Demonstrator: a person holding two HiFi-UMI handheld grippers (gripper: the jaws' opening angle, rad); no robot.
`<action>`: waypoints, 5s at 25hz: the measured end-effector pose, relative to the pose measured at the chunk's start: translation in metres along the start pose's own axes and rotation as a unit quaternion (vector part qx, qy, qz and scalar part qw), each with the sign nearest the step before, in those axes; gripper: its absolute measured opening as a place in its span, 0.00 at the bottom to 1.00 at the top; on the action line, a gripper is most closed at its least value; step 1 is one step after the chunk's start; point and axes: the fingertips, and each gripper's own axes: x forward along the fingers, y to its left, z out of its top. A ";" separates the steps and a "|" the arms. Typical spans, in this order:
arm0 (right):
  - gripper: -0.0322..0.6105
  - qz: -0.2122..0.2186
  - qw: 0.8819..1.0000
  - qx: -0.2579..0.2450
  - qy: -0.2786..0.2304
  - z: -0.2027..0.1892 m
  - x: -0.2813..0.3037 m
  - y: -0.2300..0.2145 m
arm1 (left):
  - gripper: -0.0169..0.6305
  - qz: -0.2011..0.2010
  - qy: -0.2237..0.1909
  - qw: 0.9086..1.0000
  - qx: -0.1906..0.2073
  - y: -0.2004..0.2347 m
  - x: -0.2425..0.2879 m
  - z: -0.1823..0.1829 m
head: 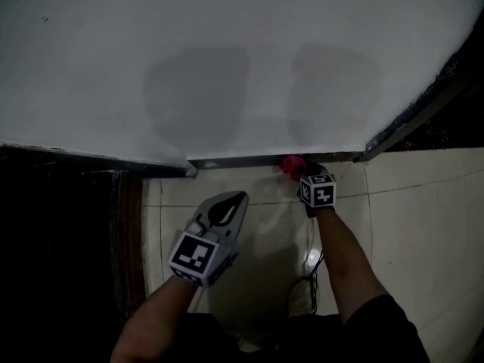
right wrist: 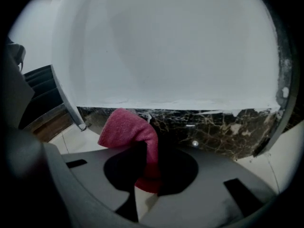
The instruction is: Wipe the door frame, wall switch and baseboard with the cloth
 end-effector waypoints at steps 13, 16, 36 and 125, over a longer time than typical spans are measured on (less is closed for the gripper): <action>0.14 -0.052 0.997 0.061 -0.015 -0.013 -0.024 -0.076 | 0.03 -0.005 0.008 1.000 -0.010 -0.010 0.023 -0.008; 0.14 -0.062 0.995 0.070 -0.022 -0.013 -0.030 -0.089 | 0.03 -0.008 0.011 1.000 -0.011 -0.013 0.026 -0.010; 0.14 -0.147 0.970 0.179 -0.070 -0.013 -0.079 -0.184 | 0.03 -0.009 0.019 1.000 -0.015 -0.023 0.032 -0.011; 0.14 0.037 0.891 0.081 -0.445 0.615 -0.857 0.223 | 0.03 0.185 -0.221 0.958 -0.002 -0.008 -0.447 0.678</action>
